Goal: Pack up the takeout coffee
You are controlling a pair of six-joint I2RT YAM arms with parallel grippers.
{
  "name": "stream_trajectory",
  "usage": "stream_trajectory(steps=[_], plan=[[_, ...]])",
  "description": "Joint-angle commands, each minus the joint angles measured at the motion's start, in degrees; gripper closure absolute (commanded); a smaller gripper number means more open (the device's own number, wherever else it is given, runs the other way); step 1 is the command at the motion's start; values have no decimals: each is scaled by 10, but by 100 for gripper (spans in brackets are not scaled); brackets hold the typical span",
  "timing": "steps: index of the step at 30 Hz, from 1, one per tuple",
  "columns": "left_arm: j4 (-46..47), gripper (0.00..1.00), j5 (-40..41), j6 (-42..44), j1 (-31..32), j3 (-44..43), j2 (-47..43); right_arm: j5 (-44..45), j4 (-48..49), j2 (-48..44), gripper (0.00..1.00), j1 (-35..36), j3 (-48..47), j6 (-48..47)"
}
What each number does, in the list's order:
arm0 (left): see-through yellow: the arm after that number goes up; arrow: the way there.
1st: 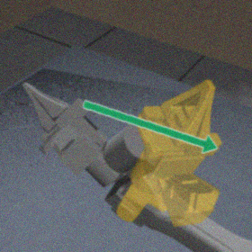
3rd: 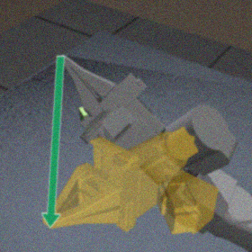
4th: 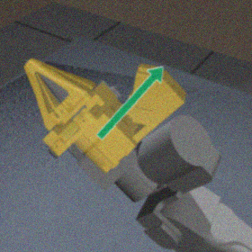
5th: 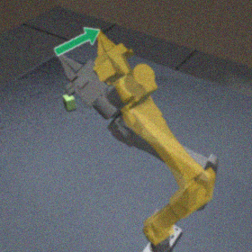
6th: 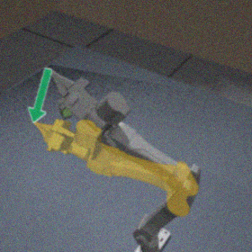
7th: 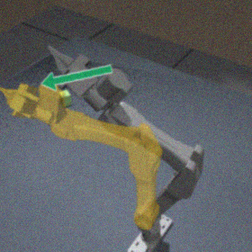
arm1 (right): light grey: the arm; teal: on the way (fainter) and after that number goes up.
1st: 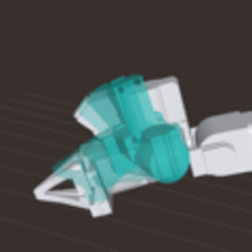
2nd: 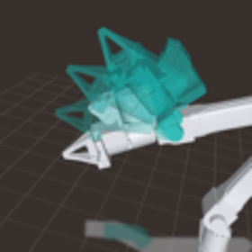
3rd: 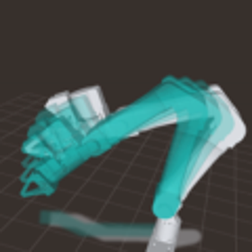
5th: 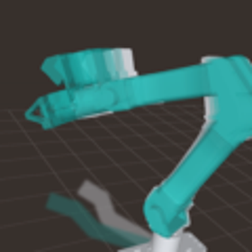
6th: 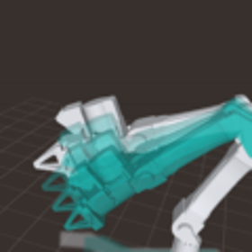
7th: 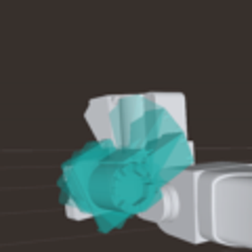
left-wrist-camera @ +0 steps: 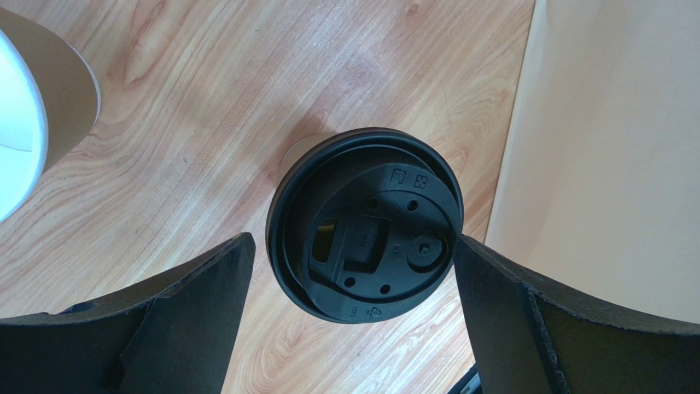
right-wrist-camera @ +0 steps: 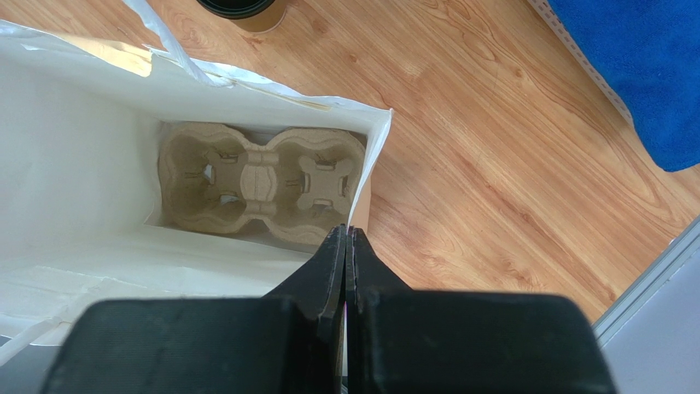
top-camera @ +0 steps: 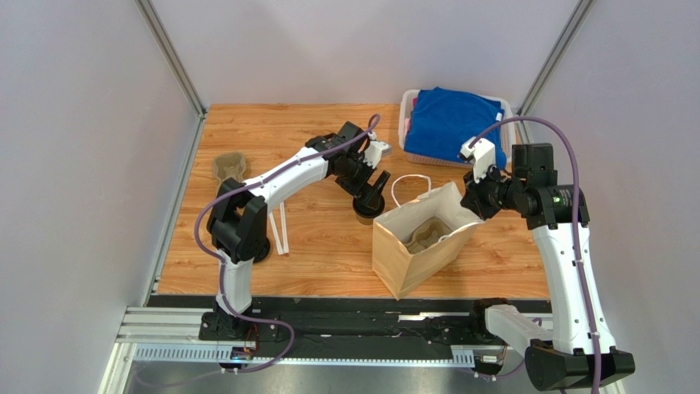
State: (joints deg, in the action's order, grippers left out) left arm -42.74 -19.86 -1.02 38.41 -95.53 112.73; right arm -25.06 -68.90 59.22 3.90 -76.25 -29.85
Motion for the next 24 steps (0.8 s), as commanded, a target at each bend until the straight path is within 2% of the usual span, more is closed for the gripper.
stream_trajectory(steps=[1, 15, 24], plan=[[10, 1, 2, 2, 3, -3, -15, 6, -38, 6, 100, -5, -10, -4], [-1, 1, -28, 1, 0, -9, -12, 3, -42, 12, 100, -5, -16, -8], [-4, 1, -4, 8, 0, 3, -12, 3, -43, 14, 100, -4, -16, -9]])
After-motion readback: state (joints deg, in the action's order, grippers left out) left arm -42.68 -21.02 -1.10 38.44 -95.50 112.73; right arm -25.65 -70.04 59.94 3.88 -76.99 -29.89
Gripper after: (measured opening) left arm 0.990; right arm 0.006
